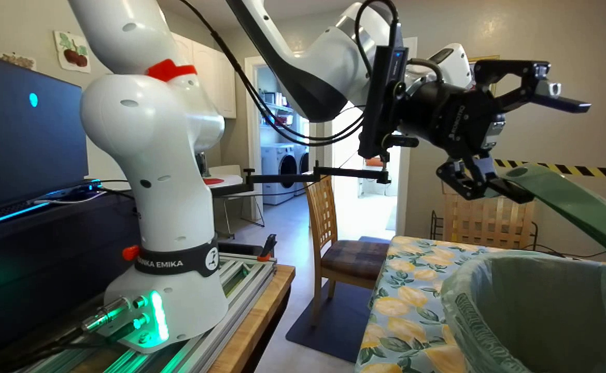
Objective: Turn the bin around then open it.
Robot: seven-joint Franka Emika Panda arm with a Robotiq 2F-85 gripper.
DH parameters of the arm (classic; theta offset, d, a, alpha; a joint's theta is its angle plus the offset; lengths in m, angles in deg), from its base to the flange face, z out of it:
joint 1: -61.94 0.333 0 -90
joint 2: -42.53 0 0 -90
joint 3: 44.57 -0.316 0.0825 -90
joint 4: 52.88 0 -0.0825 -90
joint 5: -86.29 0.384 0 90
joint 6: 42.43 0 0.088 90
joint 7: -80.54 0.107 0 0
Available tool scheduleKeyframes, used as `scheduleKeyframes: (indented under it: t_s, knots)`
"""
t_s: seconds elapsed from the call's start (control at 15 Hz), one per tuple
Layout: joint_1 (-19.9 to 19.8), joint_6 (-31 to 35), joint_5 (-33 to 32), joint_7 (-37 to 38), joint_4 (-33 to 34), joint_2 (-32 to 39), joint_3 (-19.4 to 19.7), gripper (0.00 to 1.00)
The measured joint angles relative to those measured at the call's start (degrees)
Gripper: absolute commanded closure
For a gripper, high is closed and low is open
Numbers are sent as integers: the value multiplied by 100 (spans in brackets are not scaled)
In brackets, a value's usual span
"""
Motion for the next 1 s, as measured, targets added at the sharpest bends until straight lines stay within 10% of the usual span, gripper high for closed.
scheduleKeyframes:
  t_s: [1.0]
  knots:
    - [-416, 1917, -663, -1669, 1268, 327, 852, 0]
